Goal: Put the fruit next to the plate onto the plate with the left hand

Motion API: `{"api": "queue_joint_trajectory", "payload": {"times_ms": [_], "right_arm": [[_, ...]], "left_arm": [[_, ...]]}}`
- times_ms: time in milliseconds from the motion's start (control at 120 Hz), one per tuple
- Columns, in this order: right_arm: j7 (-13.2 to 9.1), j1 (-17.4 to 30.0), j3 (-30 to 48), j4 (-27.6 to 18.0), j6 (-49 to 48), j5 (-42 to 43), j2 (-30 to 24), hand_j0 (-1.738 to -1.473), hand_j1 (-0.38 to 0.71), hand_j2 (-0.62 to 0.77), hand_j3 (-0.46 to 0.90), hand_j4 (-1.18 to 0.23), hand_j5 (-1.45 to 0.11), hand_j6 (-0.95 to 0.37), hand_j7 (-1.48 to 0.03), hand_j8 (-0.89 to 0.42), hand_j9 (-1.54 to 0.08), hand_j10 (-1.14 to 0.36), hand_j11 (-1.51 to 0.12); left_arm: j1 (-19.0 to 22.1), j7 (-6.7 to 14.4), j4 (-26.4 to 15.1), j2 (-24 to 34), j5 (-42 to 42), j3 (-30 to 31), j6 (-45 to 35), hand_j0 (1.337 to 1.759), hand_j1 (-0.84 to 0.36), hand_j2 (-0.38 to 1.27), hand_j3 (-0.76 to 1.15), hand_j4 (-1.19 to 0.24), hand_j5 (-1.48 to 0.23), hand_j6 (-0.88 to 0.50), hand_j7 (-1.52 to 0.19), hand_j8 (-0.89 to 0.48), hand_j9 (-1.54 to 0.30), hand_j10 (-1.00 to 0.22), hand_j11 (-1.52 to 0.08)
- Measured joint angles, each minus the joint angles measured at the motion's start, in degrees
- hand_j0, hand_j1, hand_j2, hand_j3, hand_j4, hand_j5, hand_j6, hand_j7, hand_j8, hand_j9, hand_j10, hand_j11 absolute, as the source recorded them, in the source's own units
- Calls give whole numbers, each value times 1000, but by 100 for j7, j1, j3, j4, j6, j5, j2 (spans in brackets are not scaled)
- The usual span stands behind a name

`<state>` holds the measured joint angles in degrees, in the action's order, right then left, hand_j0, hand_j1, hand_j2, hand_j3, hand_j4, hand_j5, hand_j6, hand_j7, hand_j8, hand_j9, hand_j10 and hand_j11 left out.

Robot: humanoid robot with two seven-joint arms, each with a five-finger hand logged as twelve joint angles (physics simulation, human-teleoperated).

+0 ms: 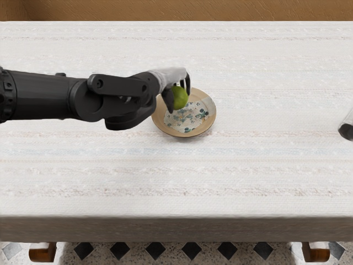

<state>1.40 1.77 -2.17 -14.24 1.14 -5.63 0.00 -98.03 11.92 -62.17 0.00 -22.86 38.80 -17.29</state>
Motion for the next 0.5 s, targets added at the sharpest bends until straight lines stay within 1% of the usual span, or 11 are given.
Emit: {"api": "queue_joint_trajectory", "payload": {"times_ms": [17,42,50,67,75,92,183,217,342,433,500], "right_arm": [[0,0,1,0,0,-1,0,-1658,-312,-6,0,-31,-40,-31,-40,-31,-40,-31,-40],[0,0,0,0,0,-1,0,-1658,-312,-6,0,-31,-40,-31,-40,-31,-40,-31,-40],[0,0,0,0,0,-1,0,-1658,-312,-6,0,-31,-40,-31,-40,-31,-40,-31,-40],[0,0,0,0,0,-1,0,-1658,-312,-6,0,-31,-40,-31,-40,-31,-40,-31,-40],[0,0,-1,0,0,-1,0,-1658,-312,-6,0,-31,-40,-31,-40,-31,-40,-31,-40],[0,0,-1,0,0,-1,0,-1658,-312,-6,0,-31,-40,-31,-40,-31,-40,-31,-40],[0,-1,-2,0,0,0,0,-1658,-312,-6,0,-31,-40,-31,-40,-31,-40,-31,-40],[1,0,-2,0,0,-1,0,-1658,-312,-6,0,-31,-40,-31,-40,-31,-40,-31,-40],[1,0,-2,0,0,0,0,-1658,-312,-6,0,-31,-40,-31,-40,-31,-40,-31,-40],[0,-1,-2,0,0,-1,0,-1658,-312,-6,0,-31,-40,-31,-40,-31,-40,-31,-40],[0,0,-2,0,0,-1,0,-1658,-312,-6,0,-31,-40,-31,-40,-31,-40,-31,-40]], "left_arm": [[27,0,-5,0,8,0,17,1655,-257,353,0,-581,-902,-352,-906,-406,-886,-667,-888],[66,-2,-10,0,16,0,41,1655,-255,349,0,-585,-903,-362,-909,-385,-885,-665,-888],[73,-1,-12,0,18,0,44,1655,-253,346,0,-590,-895,-360,-900,-411,-885,-665,-888],[90,-1,-16,0,23,0,58,1655,-252,343,0,-592,-898,-369,-904,-386,-884,-663,-887],[99,-1,-20,0,24,-1,59,1655,-251,335,0,-597,-889,-372,-895,-416,-884,-664,-886],[110,-1,-28,0,32,-1,71,1655,-248,336,0,-599,-892,-372,-899,-388,-883,-663,-885],[124,-4,-56,0,83,-1,135,1656,-259,370,0,-605,-875,-383,-880,-405,-861,-650,-862],[132,-6,-57,0,91,-2,162,1656,-244,346,0,-579,-829,-385,-833,-410,-817,-618,-818],[162,-12,-38,0,108,-5,218,1657,-114,212,0,-433,-603,-327,-606,-341,-597,-454,-597],[57,-13,-38,0,112,-34,241,1657,-56,154,0,-368,-504,-301,-505,-309,-500,-381,-500],[-40,-14,-53,0,113,-232,334,1658,-27,125,0,-336,-455,-287,-456,-293,-452,-345,-452]]}}
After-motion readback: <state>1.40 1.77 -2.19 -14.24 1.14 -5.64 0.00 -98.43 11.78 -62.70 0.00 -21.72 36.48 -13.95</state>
